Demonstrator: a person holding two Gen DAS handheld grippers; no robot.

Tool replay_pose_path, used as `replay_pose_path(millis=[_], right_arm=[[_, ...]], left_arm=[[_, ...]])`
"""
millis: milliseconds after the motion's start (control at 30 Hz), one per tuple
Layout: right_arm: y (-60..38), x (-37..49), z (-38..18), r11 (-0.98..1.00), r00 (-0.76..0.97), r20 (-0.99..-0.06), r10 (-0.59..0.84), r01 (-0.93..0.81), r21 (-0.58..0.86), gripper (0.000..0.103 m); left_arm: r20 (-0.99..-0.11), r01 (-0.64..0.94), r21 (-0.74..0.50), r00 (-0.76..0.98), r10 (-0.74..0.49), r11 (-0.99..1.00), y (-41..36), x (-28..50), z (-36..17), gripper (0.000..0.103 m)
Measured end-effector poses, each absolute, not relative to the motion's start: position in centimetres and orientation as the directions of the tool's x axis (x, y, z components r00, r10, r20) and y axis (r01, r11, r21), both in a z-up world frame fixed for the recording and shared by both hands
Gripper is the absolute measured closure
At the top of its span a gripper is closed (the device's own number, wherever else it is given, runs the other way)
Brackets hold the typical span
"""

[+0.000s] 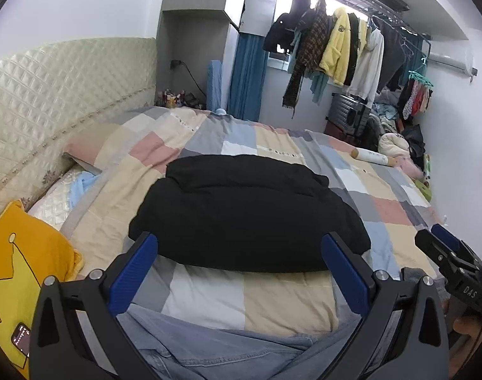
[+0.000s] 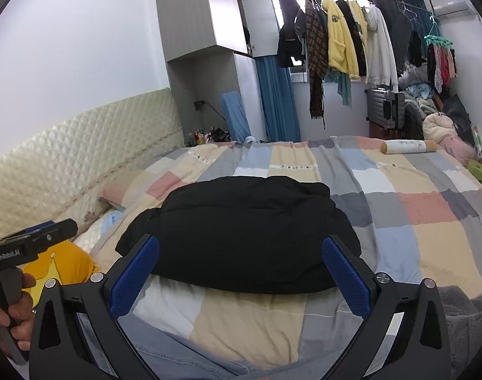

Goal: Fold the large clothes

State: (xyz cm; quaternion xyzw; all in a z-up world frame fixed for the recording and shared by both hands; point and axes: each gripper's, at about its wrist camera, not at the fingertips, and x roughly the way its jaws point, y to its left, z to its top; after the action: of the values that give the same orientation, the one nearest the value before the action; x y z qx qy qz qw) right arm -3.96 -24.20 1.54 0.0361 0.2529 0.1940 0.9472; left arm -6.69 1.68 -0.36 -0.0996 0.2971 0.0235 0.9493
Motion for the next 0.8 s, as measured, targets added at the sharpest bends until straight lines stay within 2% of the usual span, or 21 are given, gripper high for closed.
replay_pose_path(millis=[800], right_arm=[[-24.4, -4.1, 2.5, 0.928, 0.803, -0.465, 0.373, -0.332, 0.170, 0.000]], left_arm=[[-0.590, -0.121, -0.147, 0.807, 0.011, 0.982, 1.3, -6.8, -0.3, 0.000]])
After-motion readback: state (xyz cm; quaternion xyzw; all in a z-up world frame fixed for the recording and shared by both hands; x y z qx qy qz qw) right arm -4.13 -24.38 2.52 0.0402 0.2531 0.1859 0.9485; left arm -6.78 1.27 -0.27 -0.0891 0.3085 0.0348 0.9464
